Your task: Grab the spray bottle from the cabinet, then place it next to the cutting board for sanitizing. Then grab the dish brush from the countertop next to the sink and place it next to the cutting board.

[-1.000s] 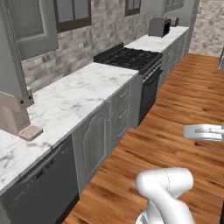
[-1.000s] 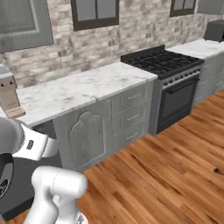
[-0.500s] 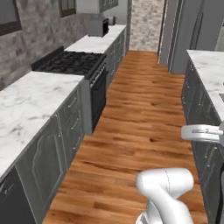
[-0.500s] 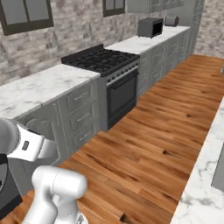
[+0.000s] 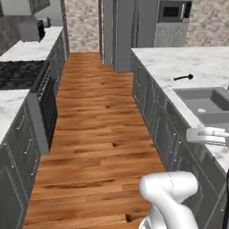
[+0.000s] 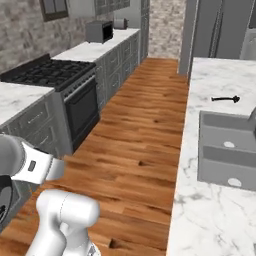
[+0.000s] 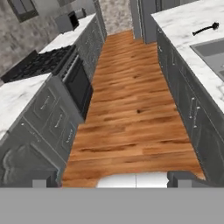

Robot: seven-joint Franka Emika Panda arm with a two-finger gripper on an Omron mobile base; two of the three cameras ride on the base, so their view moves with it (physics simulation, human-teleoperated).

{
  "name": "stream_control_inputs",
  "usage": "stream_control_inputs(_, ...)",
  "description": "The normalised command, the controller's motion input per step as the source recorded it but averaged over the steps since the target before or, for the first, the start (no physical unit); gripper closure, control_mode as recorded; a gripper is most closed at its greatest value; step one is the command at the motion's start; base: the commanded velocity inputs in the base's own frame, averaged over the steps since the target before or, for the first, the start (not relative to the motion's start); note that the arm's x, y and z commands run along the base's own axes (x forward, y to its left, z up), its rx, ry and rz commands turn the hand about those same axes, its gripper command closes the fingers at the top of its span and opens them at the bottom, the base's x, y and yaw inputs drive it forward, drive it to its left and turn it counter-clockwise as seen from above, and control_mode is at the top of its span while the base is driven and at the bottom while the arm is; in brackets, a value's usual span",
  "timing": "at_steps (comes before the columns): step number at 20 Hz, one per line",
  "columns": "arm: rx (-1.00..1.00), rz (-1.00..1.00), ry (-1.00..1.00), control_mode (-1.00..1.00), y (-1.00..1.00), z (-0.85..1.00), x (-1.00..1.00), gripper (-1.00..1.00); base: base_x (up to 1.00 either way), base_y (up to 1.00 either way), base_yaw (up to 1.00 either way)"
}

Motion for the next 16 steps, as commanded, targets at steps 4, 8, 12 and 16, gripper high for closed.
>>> stream_control_inputs(4, 0.0, 0.0, 0.0, 1.0, 0.0, 0.0, 0.0, -1.0, 0.37, 0.09, -0.56)
stream_control_inputs(8, 0.0, 0.0, 0.0, 1.0, 0.0, 0.0, 0.0, -1.0, 0.43, 0.05, -0.43)
stream_control_inputs(12, 0.0, 0.0, 0.0, 1.0, 0.0, 0.0, 0.0, -1.0, 0.34, 0.63, -0.32)
stream_control_inputs(16, 0.0, 0.0, 0.0, 1.0, 0.0, 0.0, 0.0, -1.0, 0.24, 0.8, -0.33)
